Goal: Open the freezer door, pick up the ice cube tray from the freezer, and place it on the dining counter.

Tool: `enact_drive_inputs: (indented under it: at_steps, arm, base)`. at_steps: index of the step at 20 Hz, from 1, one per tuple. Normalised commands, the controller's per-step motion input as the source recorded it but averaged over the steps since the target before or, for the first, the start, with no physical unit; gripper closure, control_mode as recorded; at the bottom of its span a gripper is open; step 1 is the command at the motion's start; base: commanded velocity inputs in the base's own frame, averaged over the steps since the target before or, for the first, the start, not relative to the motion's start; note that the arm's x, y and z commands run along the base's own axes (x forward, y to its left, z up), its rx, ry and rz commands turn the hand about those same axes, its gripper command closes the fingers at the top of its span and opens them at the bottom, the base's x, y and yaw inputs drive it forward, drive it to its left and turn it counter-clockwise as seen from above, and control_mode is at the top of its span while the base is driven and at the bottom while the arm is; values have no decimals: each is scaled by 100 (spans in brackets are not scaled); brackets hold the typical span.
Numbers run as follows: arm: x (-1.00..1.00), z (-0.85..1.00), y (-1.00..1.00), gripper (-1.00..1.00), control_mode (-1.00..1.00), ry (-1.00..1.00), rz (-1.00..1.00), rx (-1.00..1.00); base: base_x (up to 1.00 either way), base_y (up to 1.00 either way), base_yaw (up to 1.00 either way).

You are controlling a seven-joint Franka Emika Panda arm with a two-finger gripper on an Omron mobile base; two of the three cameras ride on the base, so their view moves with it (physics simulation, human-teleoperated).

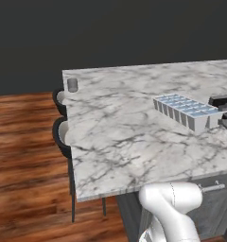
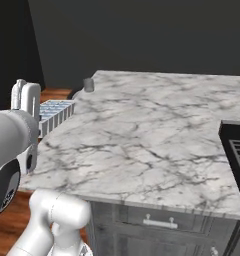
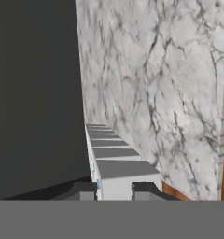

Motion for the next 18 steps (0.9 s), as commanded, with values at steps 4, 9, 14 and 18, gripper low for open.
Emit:
enact_drive_inputs:
  at_steps: [4,9,14,18]
  arm:
    - [0,0,0,100,100,0,0,0]
    - [0,0,0,100,100,0,0,0]
    - [62,-2,0,100,-100,0,0,0]
    - [86,-8,1,100,-100,0,0,0]
  base:
    - [50,13,0]
    - [57,11,0]
    - [15,0,0]
    - [0,0,0]
